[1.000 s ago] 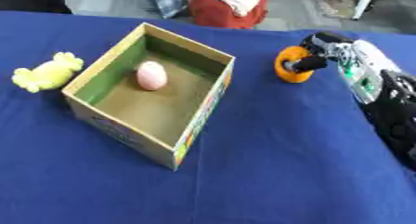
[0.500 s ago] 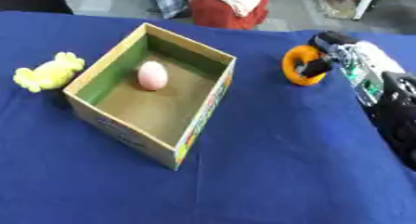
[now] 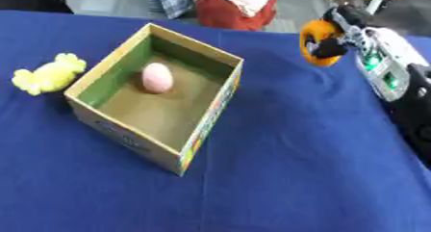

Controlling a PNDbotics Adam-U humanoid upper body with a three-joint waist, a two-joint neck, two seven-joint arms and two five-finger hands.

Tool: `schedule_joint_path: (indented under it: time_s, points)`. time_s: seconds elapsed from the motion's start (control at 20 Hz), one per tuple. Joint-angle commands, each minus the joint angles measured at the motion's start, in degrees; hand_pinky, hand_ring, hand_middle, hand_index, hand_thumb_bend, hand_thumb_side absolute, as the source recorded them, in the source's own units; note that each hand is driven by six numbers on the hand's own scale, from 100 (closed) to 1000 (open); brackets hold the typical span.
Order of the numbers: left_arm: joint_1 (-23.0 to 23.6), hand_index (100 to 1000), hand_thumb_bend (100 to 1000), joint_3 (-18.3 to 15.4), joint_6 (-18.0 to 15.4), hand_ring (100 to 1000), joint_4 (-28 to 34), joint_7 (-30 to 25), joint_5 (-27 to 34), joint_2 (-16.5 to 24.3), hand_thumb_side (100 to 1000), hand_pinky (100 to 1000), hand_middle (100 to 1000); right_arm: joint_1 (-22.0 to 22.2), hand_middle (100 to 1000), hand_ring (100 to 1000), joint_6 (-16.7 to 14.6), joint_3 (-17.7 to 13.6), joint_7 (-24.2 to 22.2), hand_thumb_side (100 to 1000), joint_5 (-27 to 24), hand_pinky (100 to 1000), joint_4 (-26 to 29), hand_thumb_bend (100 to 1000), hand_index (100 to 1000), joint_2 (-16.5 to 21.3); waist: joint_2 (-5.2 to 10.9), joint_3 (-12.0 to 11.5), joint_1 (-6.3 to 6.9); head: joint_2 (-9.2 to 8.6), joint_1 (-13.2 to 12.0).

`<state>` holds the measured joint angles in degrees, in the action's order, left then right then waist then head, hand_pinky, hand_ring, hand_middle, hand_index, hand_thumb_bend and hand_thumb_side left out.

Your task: Pick up objects on the table and place them in the box.

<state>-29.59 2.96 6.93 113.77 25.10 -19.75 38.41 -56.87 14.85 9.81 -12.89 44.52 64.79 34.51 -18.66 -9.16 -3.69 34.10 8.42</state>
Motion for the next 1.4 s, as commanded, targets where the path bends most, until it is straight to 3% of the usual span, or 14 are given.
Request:
schedule_joint_path:
  time_s: [0.05,0.3,0.7,1.0,1.4]
  points:
    - [-0.5,781,100,-0.9,0.0,613,0.8,0.1,-0.1,2.1,669,331,519,-2.4,296,450,0.8,0.6,0.5,248,-2.3,403,5.6,100,404,2.5,1.58,0.1,0.13,0.31,0.0]
    - [-0.6,781,100,-0.8,0.0,613,0.8,0.0,-0.1,2.2,669,331,519,-4.9,290,448,1.0,2.5,-0.4,268,-4.0,404,11.1,100,401,0.6,1.77,0.0,0.04,0.46,0.4]
    - [-1.4,781,100,-0.7,-0.4,613,0.8,0.0,0.1,2.0,665,332,520,-8.6,287,438,0.8,6.1,-3.2,303,-5.9,394,17.8,100,402,-7.0,1.98,-0.5,0.19,0.39,1.4]
    - [-2.2,785,100,-0.9,-0.8,615,0.8,1.6,0.7,1.7,654,334,525,-9.0,286,438,0.5,8.5,-5.4,307,-6.4,392,18.6,100,403,-13.5,2.15,-0.9,0.19,0.37,2.0]
    - [-2.7,785,100,-0.8,-1.2,616,0.8,3.3,1.6,1.5,653,335,526,-5.7,295,445,-0.4,12.2,-7.2,313,-5.3,392,16.8,100,411,-20.4,2.13,-0.9,0.16,0.02,2.4]
